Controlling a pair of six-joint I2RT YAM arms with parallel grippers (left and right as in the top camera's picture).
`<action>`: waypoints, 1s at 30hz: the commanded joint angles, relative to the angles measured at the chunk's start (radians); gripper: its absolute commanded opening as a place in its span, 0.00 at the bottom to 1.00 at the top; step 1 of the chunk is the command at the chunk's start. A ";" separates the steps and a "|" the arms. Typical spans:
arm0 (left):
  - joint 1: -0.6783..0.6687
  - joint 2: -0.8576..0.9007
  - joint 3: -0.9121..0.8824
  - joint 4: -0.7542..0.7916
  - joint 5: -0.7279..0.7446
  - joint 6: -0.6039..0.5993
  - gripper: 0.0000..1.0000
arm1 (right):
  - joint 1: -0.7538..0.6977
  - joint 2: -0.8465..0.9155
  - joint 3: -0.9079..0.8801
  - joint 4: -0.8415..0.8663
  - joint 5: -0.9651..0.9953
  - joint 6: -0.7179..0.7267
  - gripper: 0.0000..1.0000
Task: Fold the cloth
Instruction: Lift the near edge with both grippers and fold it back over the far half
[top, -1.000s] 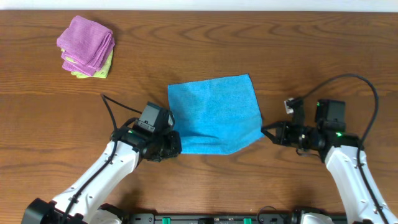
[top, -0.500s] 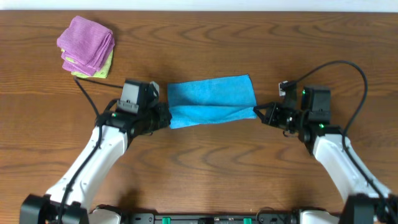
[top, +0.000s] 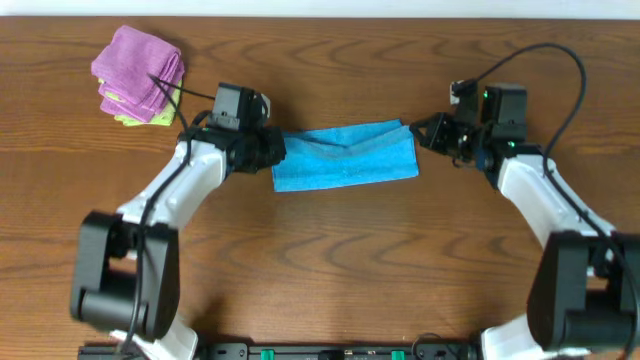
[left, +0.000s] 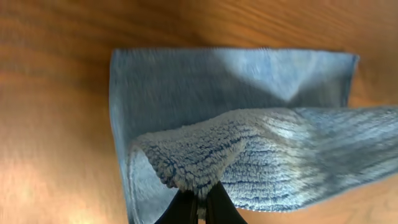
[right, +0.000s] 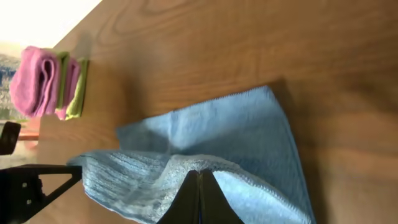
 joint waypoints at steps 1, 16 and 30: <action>0.027 0.069 0.077 0.001 0.000 0.038 0.06 | 0.011 0.061 0.053 0.008 0.013 0.011 0.01; 0.092 0.189 0.214 -0.015 0.063 0.064 0.06 | 0.039 0.215 0.185 0.036 0.039 0.030 0.02; 0.085 0.188 0.214 -0.225 0.098 0.146 0.06 | 0.036 0.211 0.186 -0.223 0.051 -0.042 0.02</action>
